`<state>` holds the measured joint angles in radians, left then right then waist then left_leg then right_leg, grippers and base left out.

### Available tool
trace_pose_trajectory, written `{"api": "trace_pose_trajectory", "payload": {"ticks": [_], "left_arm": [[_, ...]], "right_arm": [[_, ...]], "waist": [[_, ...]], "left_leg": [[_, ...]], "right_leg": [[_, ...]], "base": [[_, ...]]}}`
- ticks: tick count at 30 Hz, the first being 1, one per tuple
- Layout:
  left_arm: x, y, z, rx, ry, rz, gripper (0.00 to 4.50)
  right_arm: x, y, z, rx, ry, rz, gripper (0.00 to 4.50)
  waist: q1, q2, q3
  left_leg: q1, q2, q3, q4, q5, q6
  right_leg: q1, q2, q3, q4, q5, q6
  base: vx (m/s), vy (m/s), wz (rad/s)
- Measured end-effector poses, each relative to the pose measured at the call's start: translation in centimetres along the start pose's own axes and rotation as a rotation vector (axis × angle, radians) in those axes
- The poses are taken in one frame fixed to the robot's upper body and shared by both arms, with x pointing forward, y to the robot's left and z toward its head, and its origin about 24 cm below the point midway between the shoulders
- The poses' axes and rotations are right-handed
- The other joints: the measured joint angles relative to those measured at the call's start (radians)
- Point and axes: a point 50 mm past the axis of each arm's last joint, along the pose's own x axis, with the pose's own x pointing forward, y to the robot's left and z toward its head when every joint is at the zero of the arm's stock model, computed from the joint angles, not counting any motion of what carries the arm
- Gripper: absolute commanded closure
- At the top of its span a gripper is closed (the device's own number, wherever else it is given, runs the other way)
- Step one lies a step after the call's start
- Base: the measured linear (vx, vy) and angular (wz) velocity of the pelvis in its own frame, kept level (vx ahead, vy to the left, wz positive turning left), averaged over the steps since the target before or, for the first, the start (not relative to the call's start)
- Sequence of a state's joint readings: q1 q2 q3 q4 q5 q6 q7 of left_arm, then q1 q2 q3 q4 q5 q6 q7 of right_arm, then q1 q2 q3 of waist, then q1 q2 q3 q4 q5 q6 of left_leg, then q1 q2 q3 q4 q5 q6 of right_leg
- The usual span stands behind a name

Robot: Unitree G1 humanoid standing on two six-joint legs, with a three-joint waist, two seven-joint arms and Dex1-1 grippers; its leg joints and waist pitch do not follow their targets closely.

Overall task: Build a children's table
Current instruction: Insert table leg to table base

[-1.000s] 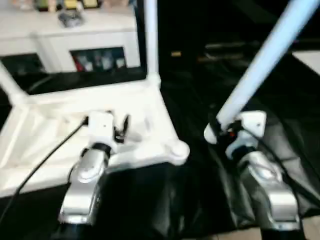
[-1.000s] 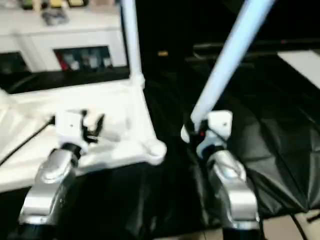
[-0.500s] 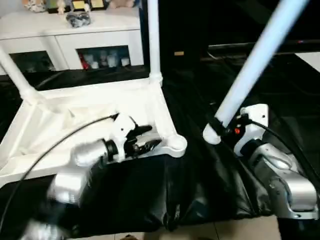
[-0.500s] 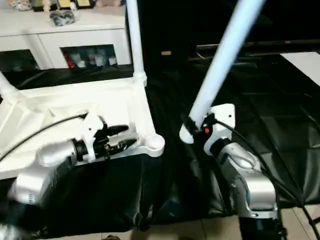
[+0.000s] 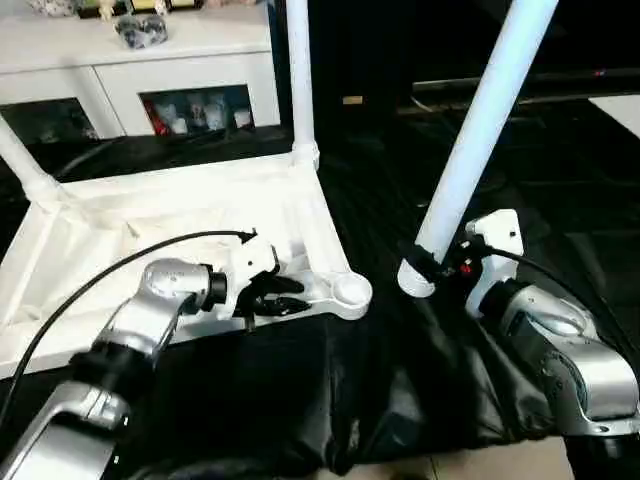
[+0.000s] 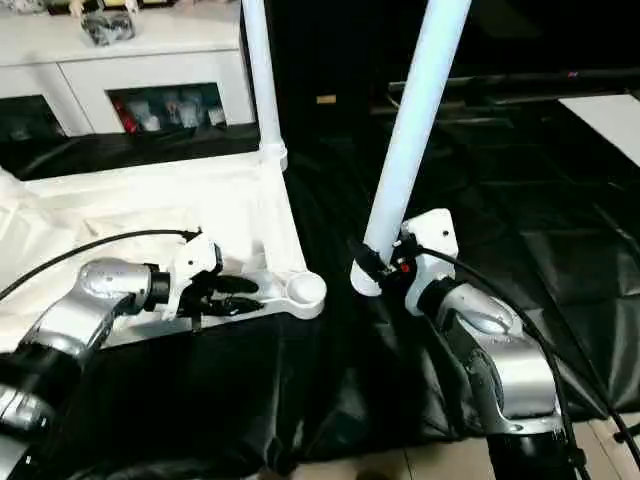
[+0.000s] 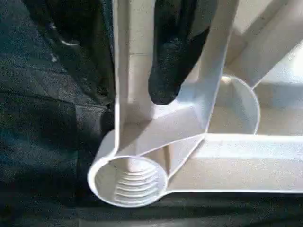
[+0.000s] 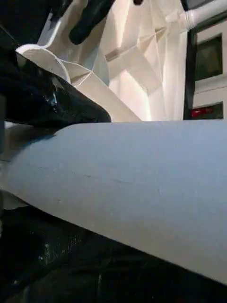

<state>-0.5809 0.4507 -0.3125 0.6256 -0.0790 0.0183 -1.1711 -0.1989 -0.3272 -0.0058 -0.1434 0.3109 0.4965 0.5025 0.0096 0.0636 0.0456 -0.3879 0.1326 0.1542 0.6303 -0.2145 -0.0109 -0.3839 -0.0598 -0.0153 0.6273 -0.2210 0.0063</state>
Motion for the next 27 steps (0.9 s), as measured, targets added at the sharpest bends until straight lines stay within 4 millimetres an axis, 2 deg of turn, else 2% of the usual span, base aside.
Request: {"api": "trace_pose_trajectory", "payload": {"ticks": [8,14,18,27], "left_arm": [[-0.8,0.3,-1.2,-0.036,0.049,-0.038,3.97],[-1.3,0.6,-0.6,-0.055,0.015,-0.062,4.39],[-1.2,0.6,-0.5,-0.077,-0.015,-0.07,4.5],[-0.3,-0.2,-0.7,-0.077,-0.051,-0.068,4.5]], "right_arm": [[0.0,0.1,-0.1,-0.004,0.005,0.016,2.62],[0.1,0.4,-0.1,-0.007,0.004,0.039,2.62],[0.1,0.5,-0.1,-0.008,0.003,0.056,2.62],[1.3,1.0,0.7,-0.039,0.004,0.156,2.62]], "waist": [[0.003,0.0,0.0],[0.016,0.0,0.0],[0.024,-0.001,0.001],[0.028,-0.001,0.0]], "left_leg": [[0.004,0.006,0.009,-0.002,-0.002,-0.005],[0.005,0.009,0.016,-0.004,-0.001,-0.006],[0.004,0.01,0.017,-0.004,-0.001,-0.006],[0.003,0.01,0.018,-0.004,-0.001,-0.005]], "right_leg": [[0.001,0.0,0.0,0.001,0.001,-0.001],[0.0,-0.001,0.0,0.001,0.001,-0.001],[-0.001,-0.001,0.0,0.001,0.001,-0.001],[0.0,-0.001,0.0,-0.001,0.001,-0.001]], "base": [[0.0,0.0,0.0],[0.0,0.0,0.0],[0.0,0.0,0.0],[0.0,0.0,0.0]]}}
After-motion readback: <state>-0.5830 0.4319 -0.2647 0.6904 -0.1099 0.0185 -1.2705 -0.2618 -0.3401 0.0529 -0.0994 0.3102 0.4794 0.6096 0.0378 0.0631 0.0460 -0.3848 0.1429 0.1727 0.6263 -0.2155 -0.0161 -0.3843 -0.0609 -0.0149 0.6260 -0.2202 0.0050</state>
